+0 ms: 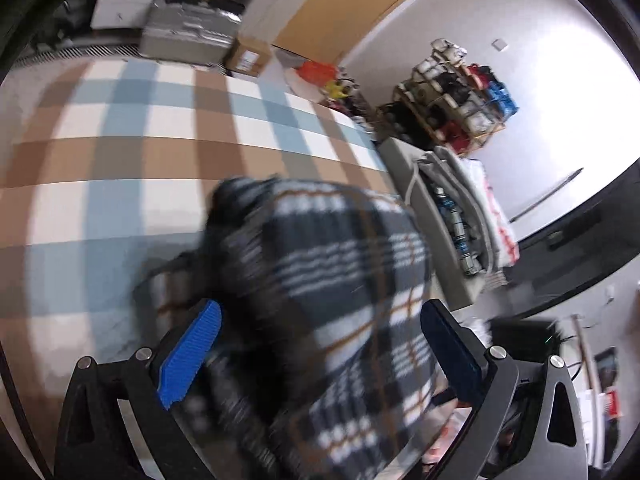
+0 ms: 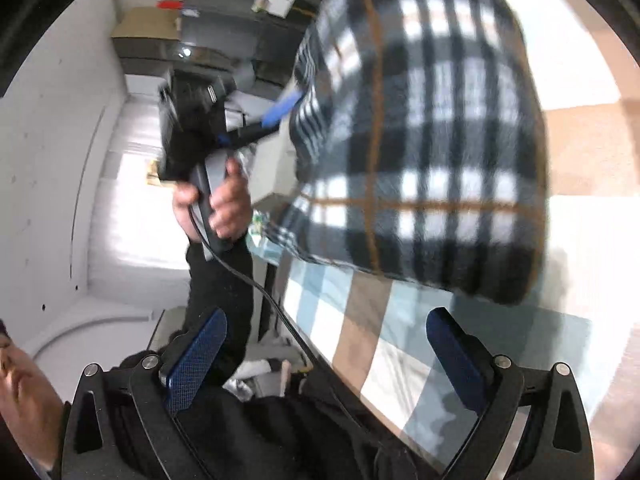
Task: Fold large clothes
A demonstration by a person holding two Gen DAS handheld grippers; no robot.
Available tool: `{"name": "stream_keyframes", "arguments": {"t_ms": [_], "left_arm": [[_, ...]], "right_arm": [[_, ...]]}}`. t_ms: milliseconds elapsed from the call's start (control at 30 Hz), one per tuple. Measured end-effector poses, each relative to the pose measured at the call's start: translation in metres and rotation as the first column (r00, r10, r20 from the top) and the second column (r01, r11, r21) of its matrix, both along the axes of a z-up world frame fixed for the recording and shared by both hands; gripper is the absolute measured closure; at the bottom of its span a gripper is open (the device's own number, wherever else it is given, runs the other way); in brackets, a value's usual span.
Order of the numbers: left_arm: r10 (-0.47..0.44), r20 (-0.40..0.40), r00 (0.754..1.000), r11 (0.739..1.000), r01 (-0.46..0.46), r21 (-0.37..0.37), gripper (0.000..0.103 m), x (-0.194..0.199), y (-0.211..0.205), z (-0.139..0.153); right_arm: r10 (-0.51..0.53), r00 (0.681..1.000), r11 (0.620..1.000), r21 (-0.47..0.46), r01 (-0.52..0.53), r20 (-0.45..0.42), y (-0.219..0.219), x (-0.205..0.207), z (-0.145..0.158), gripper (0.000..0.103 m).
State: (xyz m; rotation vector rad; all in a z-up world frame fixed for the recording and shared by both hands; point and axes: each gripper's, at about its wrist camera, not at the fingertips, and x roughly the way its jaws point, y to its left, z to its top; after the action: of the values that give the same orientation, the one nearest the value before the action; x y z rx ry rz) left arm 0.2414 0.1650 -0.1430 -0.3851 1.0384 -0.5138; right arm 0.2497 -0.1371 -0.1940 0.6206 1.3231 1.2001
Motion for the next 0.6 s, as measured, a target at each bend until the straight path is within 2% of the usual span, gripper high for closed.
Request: {"name": "stream_keyframes", "arguments": {"t_ms": [133,267,367,467,600], "left_arm": [[0.019,-0.04,0.999,0.999,-0.018,0.028,0.005,-0.022,0.013,-0.009],[0.03,-0.139,0.99,0.999,-0.024,0.045,0.005,-0.021,0.017,-0.041],[0.018,-0.254,0.967,0.999,-0.025,-0.025,0.005,-0.013,0.019,-0.066],[-0.029,-0.323,0.946,0.994,-0.007,-0.109,0.005,-0.002,0.015,-0.083],[-0.049,-0.358,0.933,0.985,-0.015,-0.175,0.005,0.014,0.015,-0.09]], "right_arm": [[-0.077,0.995,0.997,-0.003,0.078,0.061,-0.025,0.009,0.02,0.0],[-0.138,0.979,0.986,-0.071,0.15,0.152,-0.037,0.035,0.034,0.0],[-0.132,0.975,0.972,-0.167,0.163,0.181,-0.022,0.068,0.029,0.0],[-0.107,0.979,0.958,-0.245,0.148,0.175,-0.011,0.094,0.016,0.0],[-0.092,0.988,0.964,-0.239,0.12,0.123,-0.001,0.115,0.004,0.0]]}}
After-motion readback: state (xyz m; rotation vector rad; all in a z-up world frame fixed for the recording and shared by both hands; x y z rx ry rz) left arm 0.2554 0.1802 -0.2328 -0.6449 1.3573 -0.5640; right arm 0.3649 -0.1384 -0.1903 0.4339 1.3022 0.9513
